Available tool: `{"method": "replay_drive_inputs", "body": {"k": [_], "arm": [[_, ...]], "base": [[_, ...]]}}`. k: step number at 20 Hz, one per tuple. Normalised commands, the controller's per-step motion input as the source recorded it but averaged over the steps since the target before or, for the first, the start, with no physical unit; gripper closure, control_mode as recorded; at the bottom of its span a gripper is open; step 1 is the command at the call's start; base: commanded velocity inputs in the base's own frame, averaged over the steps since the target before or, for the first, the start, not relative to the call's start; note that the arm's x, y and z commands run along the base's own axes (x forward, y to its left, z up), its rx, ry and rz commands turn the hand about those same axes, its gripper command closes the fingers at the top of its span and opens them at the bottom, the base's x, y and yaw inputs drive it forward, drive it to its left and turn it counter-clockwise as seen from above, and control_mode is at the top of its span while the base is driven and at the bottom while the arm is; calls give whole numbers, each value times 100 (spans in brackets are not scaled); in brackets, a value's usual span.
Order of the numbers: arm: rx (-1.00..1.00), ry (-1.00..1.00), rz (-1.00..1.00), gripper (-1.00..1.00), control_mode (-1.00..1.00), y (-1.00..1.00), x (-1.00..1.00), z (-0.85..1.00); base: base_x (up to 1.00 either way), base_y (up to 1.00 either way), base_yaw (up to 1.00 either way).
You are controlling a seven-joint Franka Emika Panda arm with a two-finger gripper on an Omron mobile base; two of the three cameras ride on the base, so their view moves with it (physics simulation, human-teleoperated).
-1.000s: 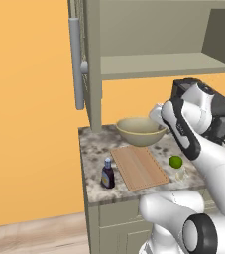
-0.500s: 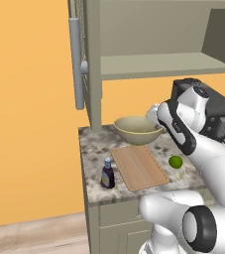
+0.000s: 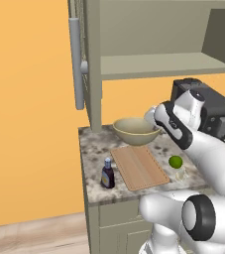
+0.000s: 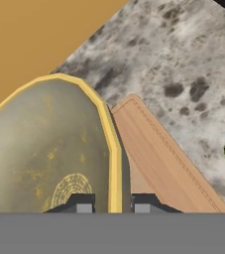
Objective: Open the cabinet. Place the bowl and condiment on the counter. Then place the lime and garlic on the cutting board.
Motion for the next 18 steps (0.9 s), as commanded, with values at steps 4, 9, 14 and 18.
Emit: {"method": "replay_drive_inputs", "body": {"k": [4,9,14,18], "arm": [[6,0,0,100,-100,0,26,-8],[2,0,0,100,-100,0,26,-18],[0,0,0,100,-100,0,31,-17],[0,0,0,100,-100,0,29,-12]], "base": [[0,0,0],[0,0,0],[0,0,0],[0,0,0]]}}
